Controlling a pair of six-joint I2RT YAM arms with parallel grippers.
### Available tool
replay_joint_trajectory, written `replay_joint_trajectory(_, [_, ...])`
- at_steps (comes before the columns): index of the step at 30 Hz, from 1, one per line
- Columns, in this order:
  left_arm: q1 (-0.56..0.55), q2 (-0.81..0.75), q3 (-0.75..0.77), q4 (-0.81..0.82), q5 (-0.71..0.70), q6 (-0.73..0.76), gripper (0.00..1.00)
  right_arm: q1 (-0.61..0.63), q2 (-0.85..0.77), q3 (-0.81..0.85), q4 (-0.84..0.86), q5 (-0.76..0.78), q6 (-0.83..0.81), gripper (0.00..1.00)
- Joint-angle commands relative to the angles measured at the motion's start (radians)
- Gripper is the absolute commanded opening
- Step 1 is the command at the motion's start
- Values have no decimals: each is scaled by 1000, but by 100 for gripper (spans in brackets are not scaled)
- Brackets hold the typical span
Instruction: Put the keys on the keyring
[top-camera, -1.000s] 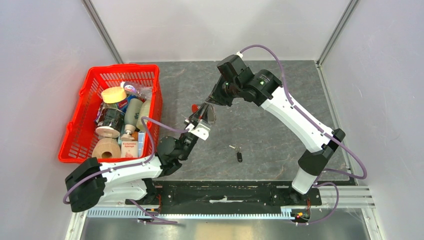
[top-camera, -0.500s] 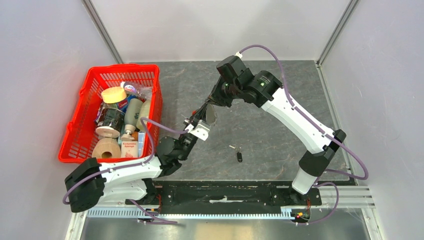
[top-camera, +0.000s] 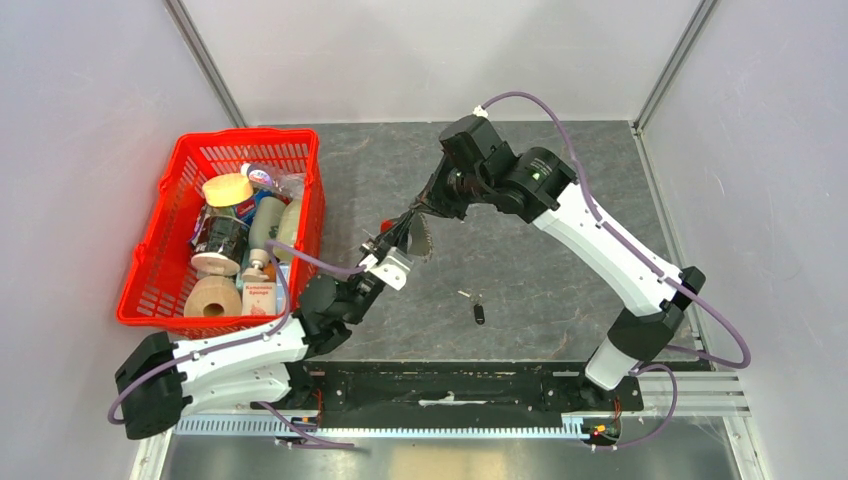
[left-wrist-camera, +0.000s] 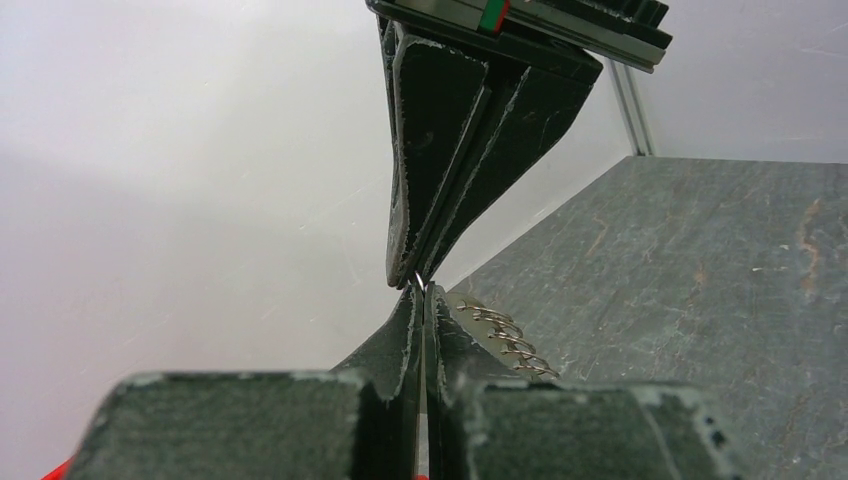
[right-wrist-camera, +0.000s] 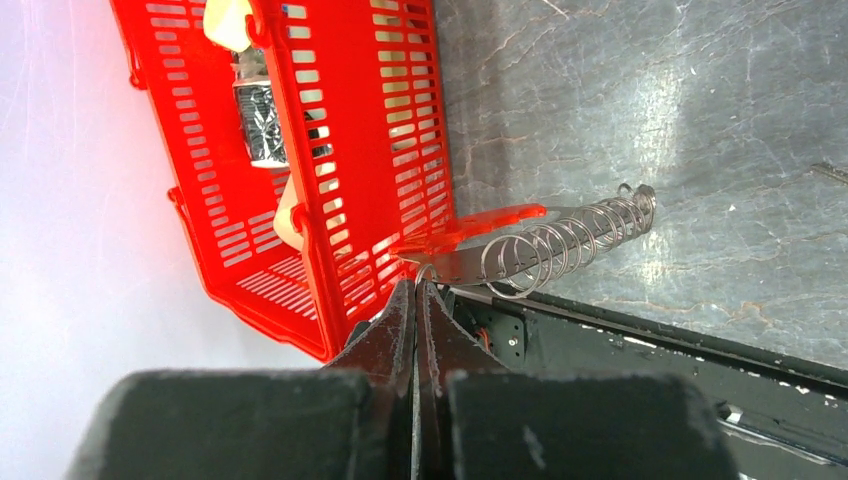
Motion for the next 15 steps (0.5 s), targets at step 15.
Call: replay_joint_trajectory(15, [-3, -91, 38, -139, 30, -56, 2, 0, -110, -32, 37, -49, -75, 4])
